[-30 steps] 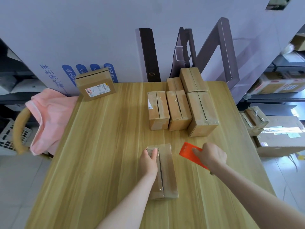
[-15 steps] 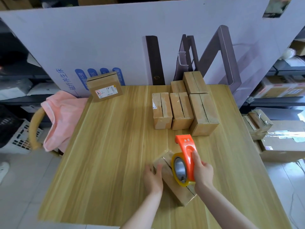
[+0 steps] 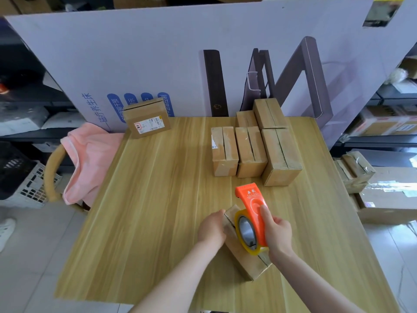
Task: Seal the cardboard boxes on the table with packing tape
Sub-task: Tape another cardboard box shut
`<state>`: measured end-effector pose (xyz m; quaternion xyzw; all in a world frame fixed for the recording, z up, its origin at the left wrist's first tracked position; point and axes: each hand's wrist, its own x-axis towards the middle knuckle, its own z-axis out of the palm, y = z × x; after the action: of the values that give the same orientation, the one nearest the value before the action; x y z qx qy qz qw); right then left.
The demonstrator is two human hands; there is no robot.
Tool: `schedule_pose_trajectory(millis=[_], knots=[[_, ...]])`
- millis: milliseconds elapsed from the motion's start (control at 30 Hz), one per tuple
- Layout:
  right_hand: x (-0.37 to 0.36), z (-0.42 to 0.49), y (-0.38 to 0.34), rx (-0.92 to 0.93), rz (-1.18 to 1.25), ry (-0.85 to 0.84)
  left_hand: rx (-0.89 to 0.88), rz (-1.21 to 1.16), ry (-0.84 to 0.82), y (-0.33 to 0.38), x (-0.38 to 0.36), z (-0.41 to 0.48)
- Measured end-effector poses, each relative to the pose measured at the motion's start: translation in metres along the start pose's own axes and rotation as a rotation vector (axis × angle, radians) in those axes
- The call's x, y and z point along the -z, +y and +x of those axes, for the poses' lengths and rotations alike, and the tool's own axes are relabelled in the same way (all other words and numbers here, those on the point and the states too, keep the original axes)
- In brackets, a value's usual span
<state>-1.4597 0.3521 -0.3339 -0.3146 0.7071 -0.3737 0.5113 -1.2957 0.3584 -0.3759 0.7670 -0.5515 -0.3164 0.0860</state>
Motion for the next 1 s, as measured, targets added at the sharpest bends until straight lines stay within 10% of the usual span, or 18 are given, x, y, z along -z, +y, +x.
schedule_pose_trajectory(millis=[367,633,1000], knots=[[0.019,0.005,-0.005,0.023,0.007,0.114,0.104,-0.113,-0.346,-0.001,0.017,0.015],[0.020,0.005,-0.001,0.055,0.004,0.092,-0.295,0.100,-0.057,0.021,0.016,0.015],[0.025,0.009,0.000,-0.011,0.056,0.107,-0.382,0.734,-0.310,0.057,0.033,0.040]])
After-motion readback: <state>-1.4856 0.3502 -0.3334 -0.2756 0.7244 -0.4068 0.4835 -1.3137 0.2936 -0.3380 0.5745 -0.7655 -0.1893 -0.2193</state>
